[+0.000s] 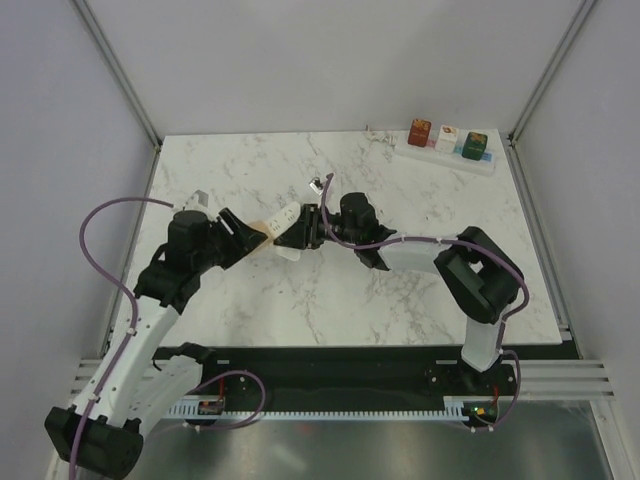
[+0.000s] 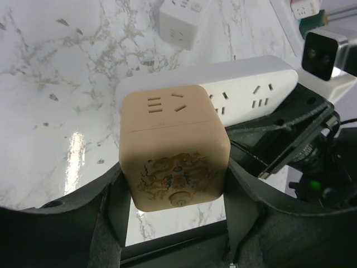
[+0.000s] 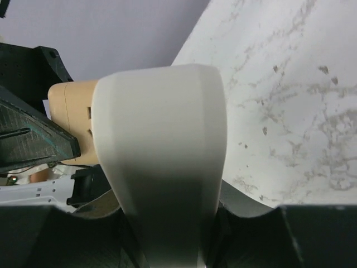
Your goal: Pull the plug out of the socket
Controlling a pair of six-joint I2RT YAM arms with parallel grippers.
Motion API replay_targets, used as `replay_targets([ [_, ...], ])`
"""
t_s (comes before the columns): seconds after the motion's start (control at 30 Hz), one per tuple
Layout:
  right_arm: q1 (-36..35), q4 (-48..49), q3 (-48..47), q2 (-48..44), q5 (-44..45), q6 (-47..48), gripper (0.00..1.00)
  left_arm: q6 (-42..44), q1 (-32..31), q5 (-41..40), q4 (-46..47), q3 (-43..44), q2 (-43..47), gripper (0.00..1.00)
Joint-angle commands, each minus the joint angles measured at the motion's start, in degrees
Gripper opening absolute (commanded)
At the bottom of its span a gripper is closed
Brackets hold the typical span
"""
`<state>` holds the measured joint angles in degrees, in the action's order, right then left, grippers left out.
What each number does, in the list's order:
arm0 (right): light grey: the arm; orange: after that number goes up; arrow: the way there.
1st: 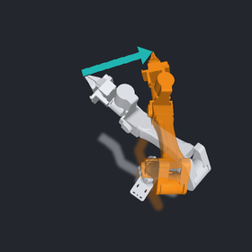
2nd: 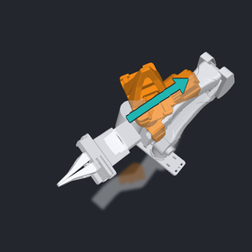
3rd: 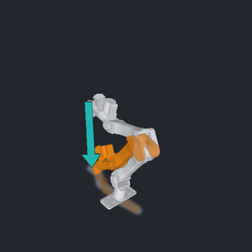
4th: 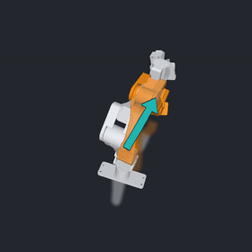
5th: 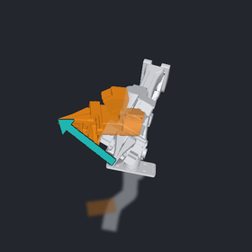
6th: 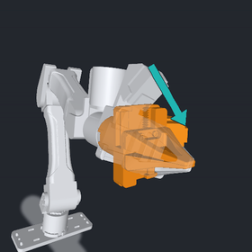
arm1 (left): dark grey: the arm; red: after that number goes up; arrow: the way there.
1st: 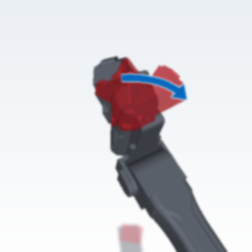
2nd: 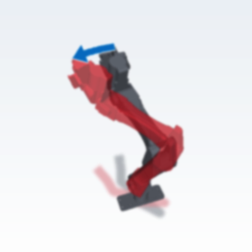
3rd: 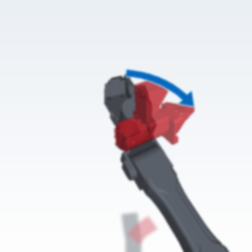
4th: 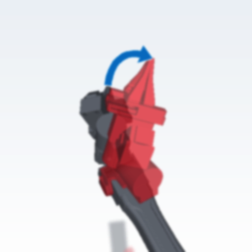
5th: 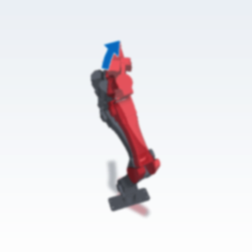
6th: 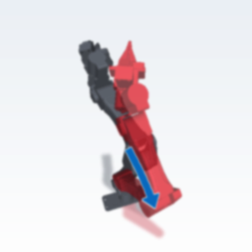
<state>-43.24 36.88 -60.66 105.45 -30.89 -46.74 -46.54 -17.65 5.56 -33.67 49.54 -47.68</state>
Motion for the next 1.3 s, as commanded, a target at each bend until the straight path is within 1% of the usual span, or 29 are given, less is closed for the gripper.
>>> replay_targets([
  [0.0, 3.95, 6.33, 2.57, 8.10, 3.04, -10.81, 0.00, -13.91, -1.42, 34.34, 22.86, -6.38, 2.86, 0.02],
  [0.03, 4.22, 6.18, 2.57, 8.80, 2.95, -11.52, 0.00, -11.23, -1.42, 30.25, 19.99, -4.73, 2.25, 0.02],
  [0.07, 4.48, 5.23, 2.66, 8.72, 3.73, -10.83, 0.00, -3.19, -1.51, 24.99, 5.95, 1.64, 1.72, 0.02],
  [0.1, 4.83, 3.48, 2.57, 8.29, 4.78, -9.26, 0.00, 0.63, -3.34, 18.67, -0.11, 5.27, 1.19, 0.02],
  [0.13, 4.84, -2.46, 2.22, 6.63, 6.53, -6.98, 0.00, 3.71, -5.01, 12.17, -5.82, 8.44, 0.23, 0.02],
  [0.17, 4.66, -5.91, 1.78, 5.74, 11.16, -2.09, 0.00, 6.70, -6.68, 0.36, -9.71, 12.56, 0.05, 0.02],
  [0.2, 4.22, -9.60, 1.43, 4.78, 13.03, -0.39, 0.00, 7.77, -7.74, -2.37, -13.40, 13.38, -0.22, 0.02],
  [0.23, 3.79, -12.42, 1.08, 2.50, 15.84, 1.46, 0.00, 8.31, -7.84, -2.31, -14.05, 13.74, -0.65, 0.02],
  [0.27, 3.00, -15.58, 0.38, 1.35, 21.96, 6.70, 0.00, 8.05, -7.84, -0.92, -14.05, 13.74, -1.01, 0.02],
  [0.3, 1.42, -19.18, -0.67, 0.29, 24.63, 8.06, 0.00, 7.35, -7.66, 0.66, -13.10, 13.31, -1.27, 0.02],
  [0.33, 0.97, -19.57, -0.68, -0.93, 25.70, 8.77, 0.00, 6.39, -7.31, 6.68, -11.09, 12.17, -1.36, 0.02],
  [0.37, 0.27, -19.83, -0.86, -1.21, 26.75, 9.47, 0.00, 3.51, -6.62, 10.13, -8.46, 9.38, -1.10, 0.02],
  [0.4, -0.08, -20.79, -1.12, -1.47, 27.81, 10.17, 0.00, 1.83, -5.74, 12.95, -3.82, 7.96, -1.01, 0.02],
  [0.43, -0.35, -20.97, -1.21, -1.39, 28.34, 10.61, 0.00, 0.50, -5.47, 15.77, -1.94, 6.90, -0.92, 0.02],
  [0.47, -0.18, -20.19, 0.09, -1.39, 26.69, 9.75, 0.00, -0.03, -5.55, 15.45, -1.40, 6.63, -1.10, 0.02],
  [0.5, 0.09, -17.23, 1.24, -2.00, 25.46, 9.04, 0.00, 0.75, -5.55, 14.14, -2.18, 7.06, -1.36, 0.02],
  [0.53, 0.61, -15.28, 2.73, -2.78, 24.05, 8.34, 0.00, 1.71, -5.47, 10.73, -2.97, 7.76, -1.62, 0.02],
  [0.57, 1.14, -13.44, 5.88, -3.92, 23.43, 7.72, 0.00, 3.90, -5.55, 9.31, -3.59, 9.07, -1.80, 0.02],
  [0.63, 1.67, -11.31, 8.62, -7.61, 23.16, 6.75, 0.00, 5.41, -5.47, 6.50, -4.47, 9.96, -2.59, 0.02],
  [0.67, 2.63, -10.52, 11.59, -8.93, 23.07, 6.32, 0.00, 6.28, -5.47, 6.04, -4.65, 10.66, -3.38, 0.02],
  [0.7, 3.42, -9.21, 13.10, -11.12, 22.90, 5.62, 0.00, 6.55, -5.38, 6.04, -4.65, 10.84, -4.78, 0.02],
  [0.77, 5.52, -7.97, 16.52, -12.72, 22.37, 2.63, 0.00, 7.34, -5.47, 6.04, -3.69, 11.37, -6.89, 0.02],
  [0.83, 6.94, -8.31, 17.16, -13.69, 22.46, 1.30, 0.00, 8.39, -5.47, 6.13, -2.64, 11.72, -10.49, 0.02],
  [0.9, 8.08, -10.77, 17.33, -14.83, 23.94, 1.39, 0.00, 9.19, -5.20, 6.21, -0.70, 12.68, -13.56, 0.02],
  [0.93, 8.44, -10.34, 17.86, -15.27, 24.13, 1.04, 0.00, 10.32, -5.20, 5.95, -0.26, 13.12, -16.89, 0.02],
  [1.07, 10.63, -7.01, 20.49, -16.33, 22.03, -0.28, 0.00, 12.70, -4.24, 7.44, 0.97, 16.81, -26.57, 0.02],
  [1.17, 11.69, -2.89, 22.16, -16.94, 20.45, -1.07, 0.00, 14.55, -2.58, 8.58, 3.34, 17.35, -32.97, 0.02],
  [1.2, 11.87, -2.17, 22.34, -16.77, 20.00, -1.07, 0.00, 14.73, -1.87, 12.24, 5.87, 17.08, -34.57, 0.02],
  [1.27, 12.48, -0.68, 22.69, -16.68, 18.51, -1.16, 0.00, 14.55, 0.41, 16.74, 8.78, 16.03, -38.86, 0.02],
])
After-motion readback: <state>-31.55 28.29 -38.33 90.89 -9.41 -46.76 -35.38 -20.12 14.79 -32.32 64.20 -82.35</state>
